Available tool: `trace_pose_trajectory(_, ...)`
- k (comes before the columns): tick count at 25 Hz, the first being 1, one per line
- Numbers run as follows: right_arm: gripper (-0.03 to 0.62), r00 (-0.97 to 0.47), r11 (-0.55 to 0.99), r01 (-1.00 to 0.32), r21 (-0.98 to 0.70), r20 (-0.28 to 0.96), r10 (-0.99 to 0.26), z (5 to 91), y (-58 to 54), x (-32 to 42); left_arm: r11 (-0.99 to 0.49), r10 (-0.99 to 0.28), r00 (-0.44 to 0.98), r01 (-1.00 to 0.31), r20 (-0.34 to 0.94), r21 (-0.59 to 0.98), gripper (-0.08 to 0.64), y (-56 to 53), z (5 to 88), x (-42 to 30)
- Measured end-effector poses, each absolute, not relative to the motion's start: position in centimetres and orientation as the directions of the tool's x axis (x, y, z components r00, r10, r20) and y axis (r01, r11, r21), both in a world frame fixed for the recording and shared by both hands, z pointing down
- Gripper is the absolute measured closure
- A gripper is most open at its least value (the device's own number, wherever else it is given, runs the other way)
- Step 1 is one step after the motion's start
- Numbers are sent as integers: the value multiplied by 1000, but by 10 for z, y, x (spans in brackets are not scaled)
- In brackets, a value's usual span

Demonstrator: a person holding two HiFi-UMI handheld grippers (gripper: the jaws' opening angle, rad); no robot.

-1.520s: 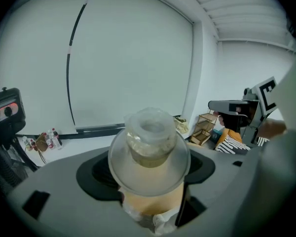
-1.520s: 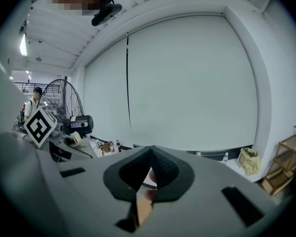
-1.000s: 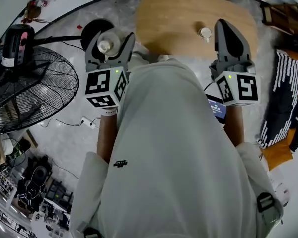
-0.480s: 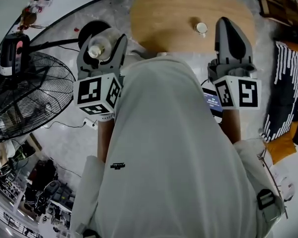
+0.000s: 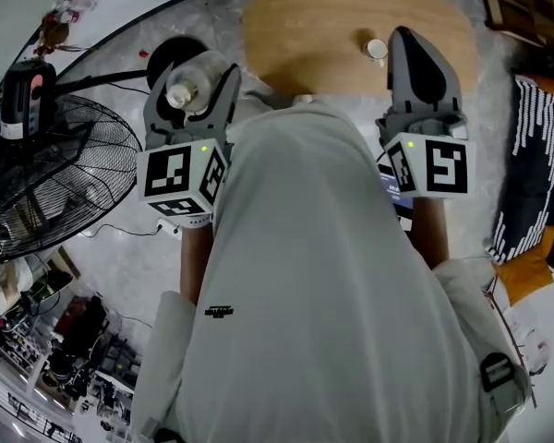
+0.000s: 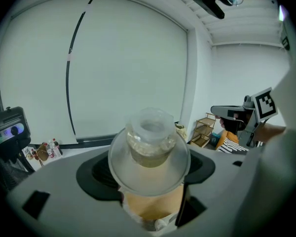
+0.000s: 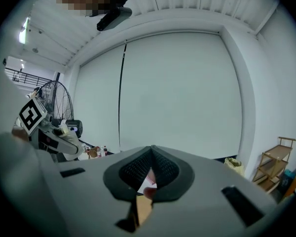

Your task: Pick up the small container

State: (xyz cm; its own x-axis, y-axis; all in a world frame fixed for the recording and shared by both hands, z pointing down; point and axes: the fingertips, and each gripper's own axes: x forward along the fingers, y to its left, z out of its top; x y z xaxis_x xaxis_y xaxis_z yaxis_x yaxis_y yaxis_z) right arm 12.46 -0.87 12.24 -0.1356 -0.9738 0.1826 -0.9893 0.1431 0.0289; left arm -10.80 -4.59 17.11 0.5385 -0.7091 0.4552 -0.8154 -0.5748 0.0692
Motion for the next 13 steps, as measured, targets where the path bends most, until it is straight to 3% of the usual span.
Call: trace_pose_trajectory(13, 600, -158, 168, -985, 32, 195, -968, 121, -12, 116, -579, -707, 544, -812, 452, 72, 213, -46, 169, -109)
